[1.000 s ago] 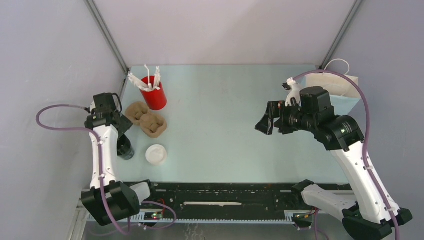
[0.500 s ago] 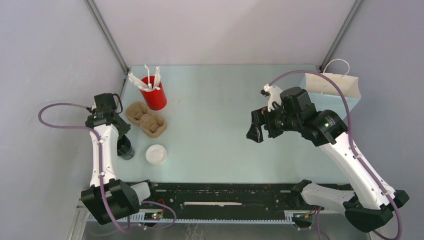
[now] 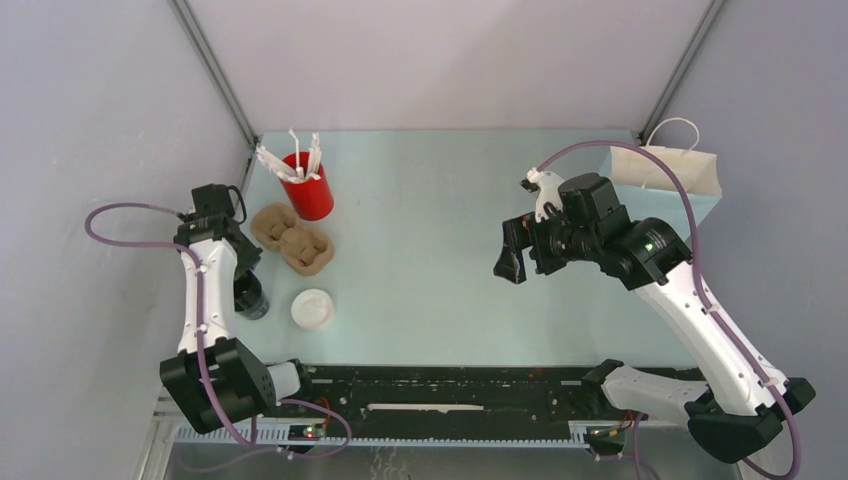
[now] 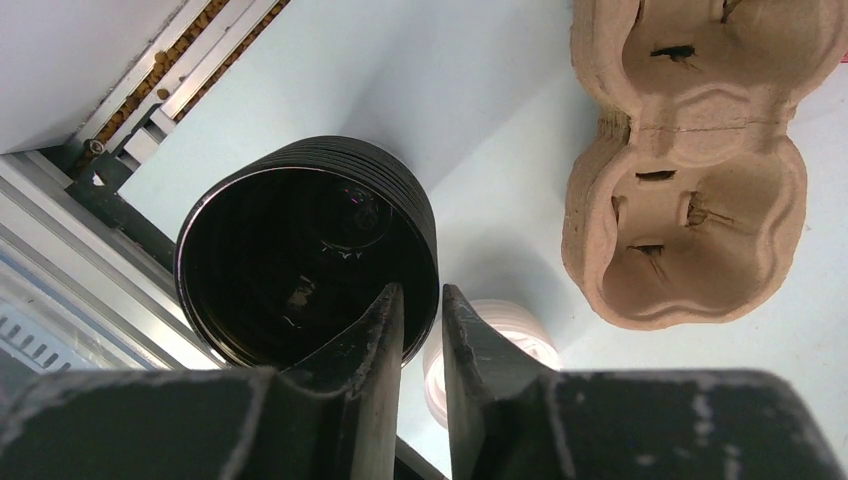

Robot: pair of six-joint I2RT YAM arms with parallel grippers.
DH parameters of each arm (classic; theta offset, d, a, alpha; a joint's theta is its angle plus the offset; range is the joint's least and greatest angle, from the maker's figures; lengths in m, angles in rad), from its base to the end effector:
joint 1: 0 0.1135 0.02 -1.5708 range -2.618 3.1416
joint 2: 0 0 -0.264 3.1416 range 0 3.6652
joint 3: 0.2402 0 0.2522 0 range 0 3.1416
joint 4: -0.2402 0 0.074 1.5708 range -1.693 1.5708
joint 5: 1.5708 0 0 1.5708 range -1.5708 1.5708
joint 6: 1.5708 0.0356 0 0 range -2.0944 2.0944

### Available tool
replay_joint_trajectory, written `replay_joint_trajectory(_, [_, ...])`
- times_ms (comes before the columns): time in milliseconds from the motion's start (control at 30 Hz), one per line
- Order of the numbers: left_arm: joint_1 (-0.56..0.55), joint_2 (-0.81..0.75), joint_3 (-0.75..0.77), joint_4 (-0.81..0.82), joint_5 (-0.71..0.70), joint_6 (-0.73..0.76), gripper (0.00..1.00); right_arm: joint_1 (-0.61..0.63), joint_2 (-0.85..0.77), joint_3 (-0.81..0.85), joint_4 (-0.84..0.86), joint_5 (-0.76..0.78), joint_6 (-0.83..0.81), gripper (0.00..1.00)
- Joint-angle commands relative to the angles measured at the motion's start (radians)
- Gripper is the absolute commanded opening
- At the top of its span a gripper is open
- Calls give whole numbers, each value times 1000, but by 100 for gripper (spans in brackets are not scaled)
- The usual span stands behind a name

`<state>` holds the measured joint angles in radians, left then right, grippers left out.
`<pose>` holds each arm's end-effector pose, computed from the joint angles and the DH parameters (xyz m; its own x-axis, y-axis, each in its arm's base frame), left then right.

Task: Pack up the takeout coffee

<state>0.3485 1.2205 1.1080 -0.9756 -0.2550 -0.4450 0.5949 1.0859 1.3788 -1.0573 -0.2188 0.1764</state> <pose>0.2130 0.0869 0.2975 -0.5618 -0.6473 -0.5151 -0.7559 0.6546 0.0019 0.1552 0.1144 0.4000 -0.6831 -0.2554 -0.6842 -0.5657 0.7775 0.2746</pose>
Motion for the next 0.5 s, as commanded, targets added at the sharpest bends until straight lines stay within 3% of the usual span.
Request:
replay_joint_trajectory(0, [10, -6, -14, 20, -5, 14, 24, -4, 7, -1, 35, -2, -15, 100])
replay_joint_trajectory(467, [10, -8, -1, 16, -21, 47, 16, -5, 19, 2, 36, -10, -11, 100])
